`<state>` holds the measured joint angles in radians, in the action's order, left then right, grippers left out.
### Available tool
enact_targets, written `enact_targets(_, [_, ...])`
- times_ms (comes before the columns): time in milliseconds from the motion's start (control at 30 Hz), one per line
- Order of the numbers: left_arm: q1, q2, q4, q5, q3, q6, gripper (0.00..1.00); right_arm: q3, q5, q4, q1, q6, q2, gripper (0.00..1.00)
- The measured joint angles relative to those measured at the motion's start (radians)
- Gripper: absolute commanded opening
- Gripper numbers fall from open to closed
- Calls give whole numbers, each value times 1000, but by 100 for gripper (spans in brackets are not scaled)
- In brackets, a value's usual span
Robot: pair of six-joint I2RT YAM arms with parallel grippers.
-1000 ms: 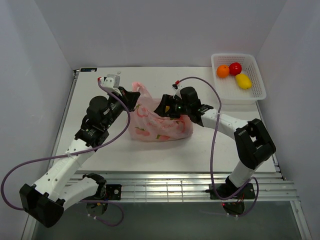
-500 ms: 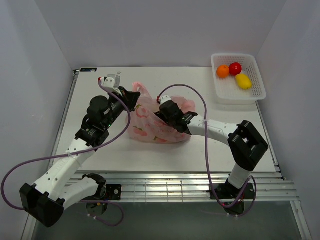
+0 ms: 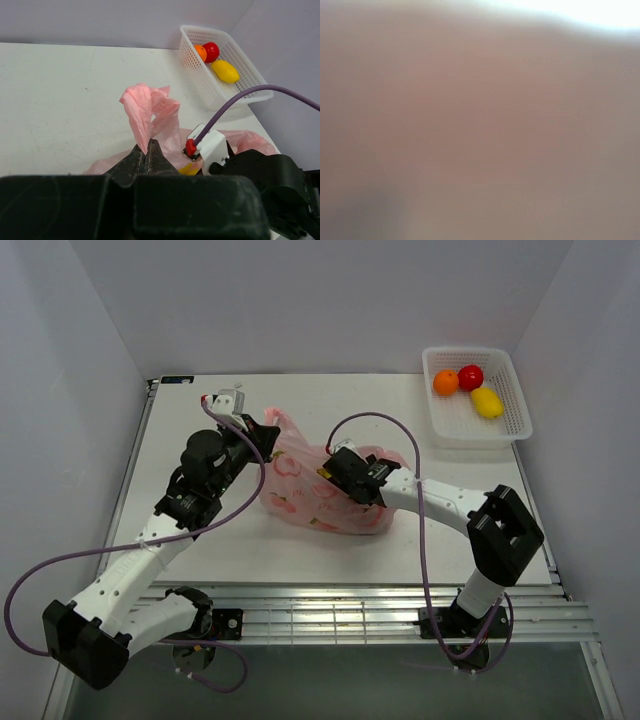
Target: Take the fake fruits out of the plastic bag
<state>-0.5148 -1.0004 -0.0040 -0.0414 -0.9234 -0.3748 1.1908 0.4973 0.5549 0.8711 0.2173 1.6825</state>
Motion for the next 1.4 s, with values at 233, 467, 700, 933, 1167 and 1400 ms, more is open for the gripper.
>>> enact_targets(233, [-1, -34, -25, -4, 0, -5, 0, -9, -50, 182, 0, 28, -40, 90])
enact_targets(467, [-3, -56, -44, 1, 0, -16, 0, -101, -219, 185, 0, 28, -60, 90])
enact_targets(700, [-4, -55, -44, 2, 0, -19, 0, -108, -182, 144, -1, 53, -41, 90])
enact_targets(933, [-4, -50, -45, 18, 0, -23, 0, -68, 13, 192, 1, 133, 26, 90])
enact_targets(1167, [-7, -50, -49, 48, 0, -31, 0, -74, 146, 282, 1, 207, 68, 90])
enact_targets(1400, [-15, -50, -56, 60, 0, -33, 0, -76, 248, 343, 0, 240, 129, 92])
